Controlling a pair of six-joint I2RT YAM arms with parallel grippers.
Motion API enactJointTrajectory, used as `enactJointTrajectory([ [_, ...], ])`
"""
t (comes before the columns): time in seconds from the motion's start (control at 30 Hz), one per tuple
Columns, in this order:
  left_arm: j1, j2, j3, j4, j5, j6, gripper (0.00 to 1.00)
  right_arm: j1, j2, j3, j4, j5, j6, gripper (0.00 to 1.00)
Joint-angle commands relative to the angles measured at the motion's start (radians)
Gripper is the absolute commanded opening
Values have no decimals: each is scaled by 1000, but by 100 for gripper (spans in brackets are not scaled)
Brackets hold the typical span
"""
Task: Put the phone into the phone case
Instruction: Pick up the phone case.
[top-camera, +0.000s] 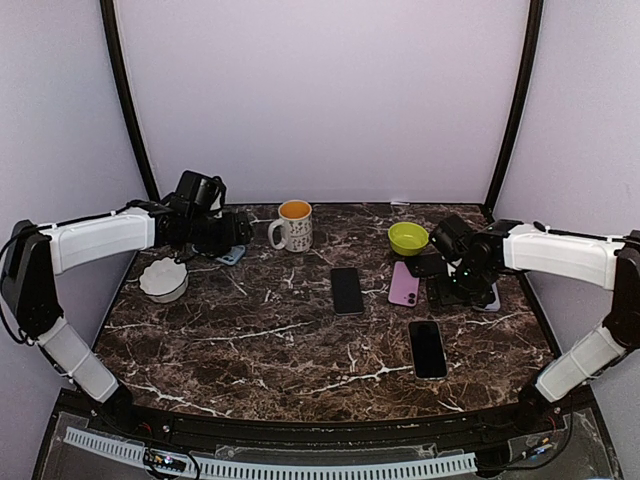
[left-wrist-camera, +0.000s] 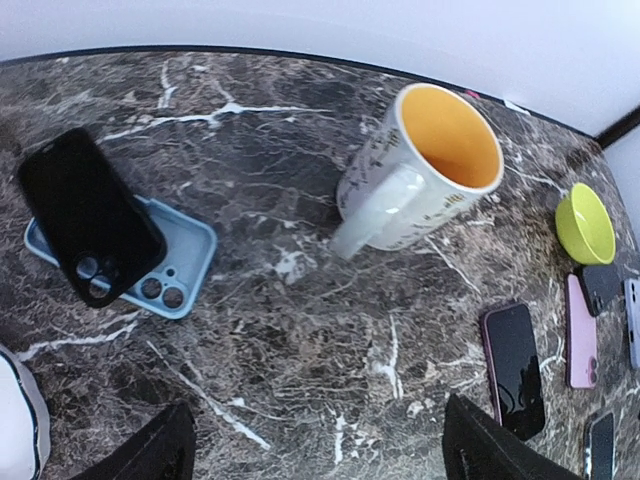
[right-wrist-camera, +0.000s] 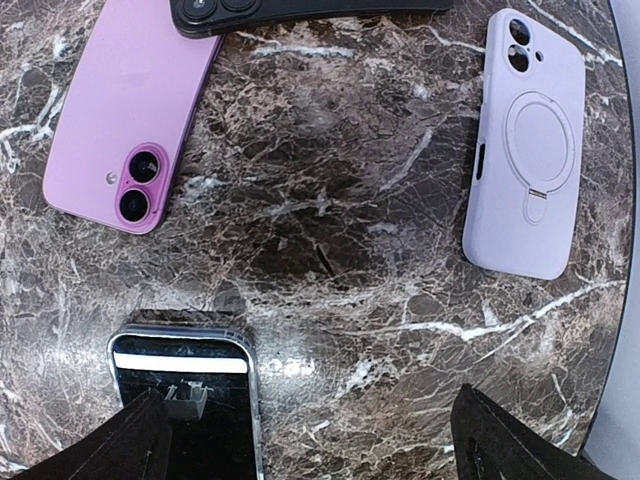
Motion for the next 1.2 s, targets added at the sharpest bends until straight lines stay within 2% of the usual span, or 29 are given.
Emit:
enactJointTrajectory([
  [0.0,52,2,-4,-57,-60,-133,87,1,-15,-11,25,10,-17,98],
  [0.27,141,43,16,-123,-97,-233,87,2,-21,-18,25,6,-19,98],
  [0.5,173,134,105,-201,-212,-253,86,2,-22,-21,32,-6,-23,98],
  [0.6,181,174,129,-199,-209,-250,85,2,-25,-24,34,-10,-22,98],
  [1.0,242,306,231,-170,-190,-269,70,2,-58,-34,24,-11,-14,98],
  [1.17,254,373,283,-187,-218,-274,69,1,-61,-40,22,-20,-12,99],
])
